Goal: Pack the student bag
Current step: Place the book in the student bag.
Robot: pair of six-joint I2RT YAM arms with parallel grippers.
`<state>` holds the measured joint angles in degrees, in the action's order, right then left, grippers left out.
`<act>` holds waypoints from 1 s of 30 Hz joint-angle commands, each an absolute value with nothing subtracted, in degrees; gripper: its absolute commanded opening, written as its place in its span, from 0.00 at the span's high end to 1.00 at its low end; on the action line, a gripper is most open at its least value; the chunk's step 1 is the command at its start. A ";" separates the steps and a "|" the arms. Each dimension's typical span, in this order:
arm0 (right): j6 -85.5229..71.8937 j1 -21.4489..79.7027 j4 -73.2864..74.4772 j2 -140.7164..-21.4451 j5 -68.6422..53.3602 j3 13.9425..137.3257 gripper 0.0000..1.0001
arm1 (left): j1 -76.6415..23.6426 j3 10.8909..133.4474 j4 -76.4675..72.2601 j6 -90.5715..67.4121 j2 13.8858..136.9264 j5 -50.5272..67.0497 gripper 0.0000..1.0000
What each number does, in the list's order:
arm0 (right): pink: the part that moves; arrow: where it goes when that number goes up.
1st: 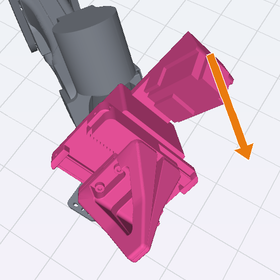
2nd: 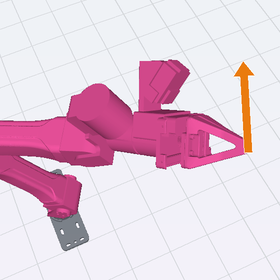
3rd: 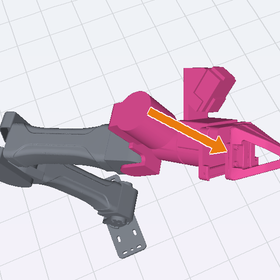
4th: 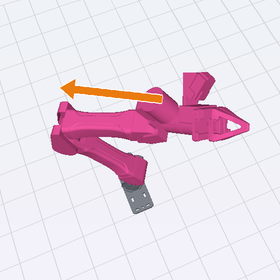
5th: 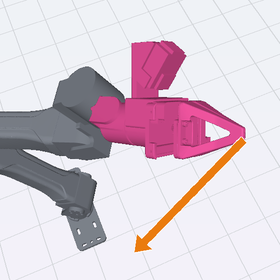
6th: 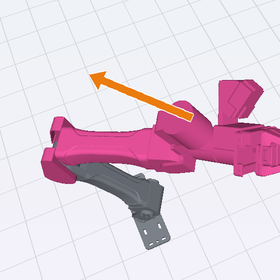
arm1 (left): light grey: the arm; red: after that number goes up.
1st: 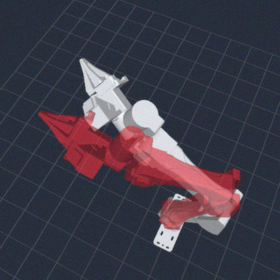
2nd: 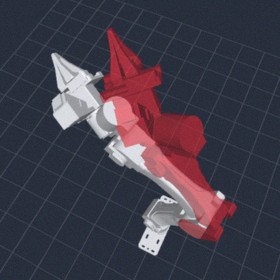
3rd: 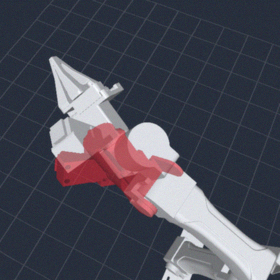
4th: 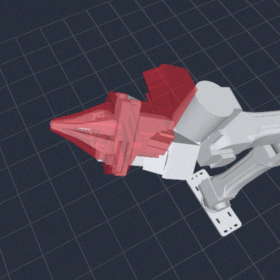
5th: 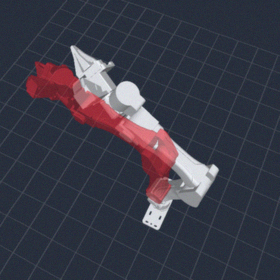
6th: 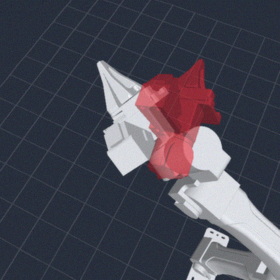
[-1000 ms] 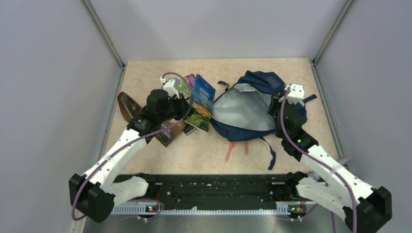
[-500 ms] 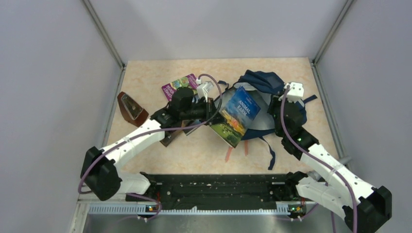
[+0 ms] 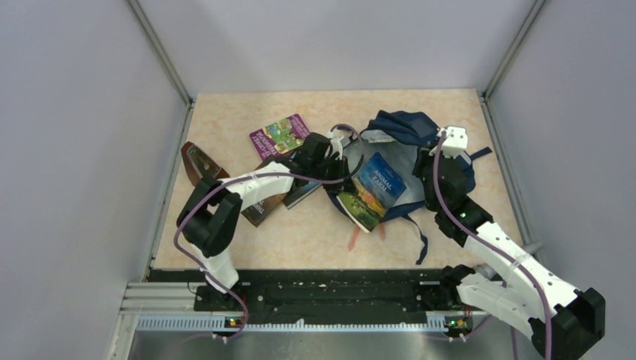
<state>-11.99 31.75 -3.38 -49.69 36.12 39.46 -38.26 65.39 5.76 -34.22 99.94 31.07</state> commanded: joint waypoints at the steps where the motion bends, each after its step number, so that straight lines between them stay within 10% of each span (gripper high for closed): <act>1: -13.03 31.03 -10.40 -48.21 36.17 43.53 1.00 | -37.96 73.65 5.99 -29.96 103.14 27.47 1.00; 30: -12.22 31.03 -10.91 -49.36 36.05 42.87 1.00 | -34.70 66.16 7.66 -18.63 92.20 24.65 1.00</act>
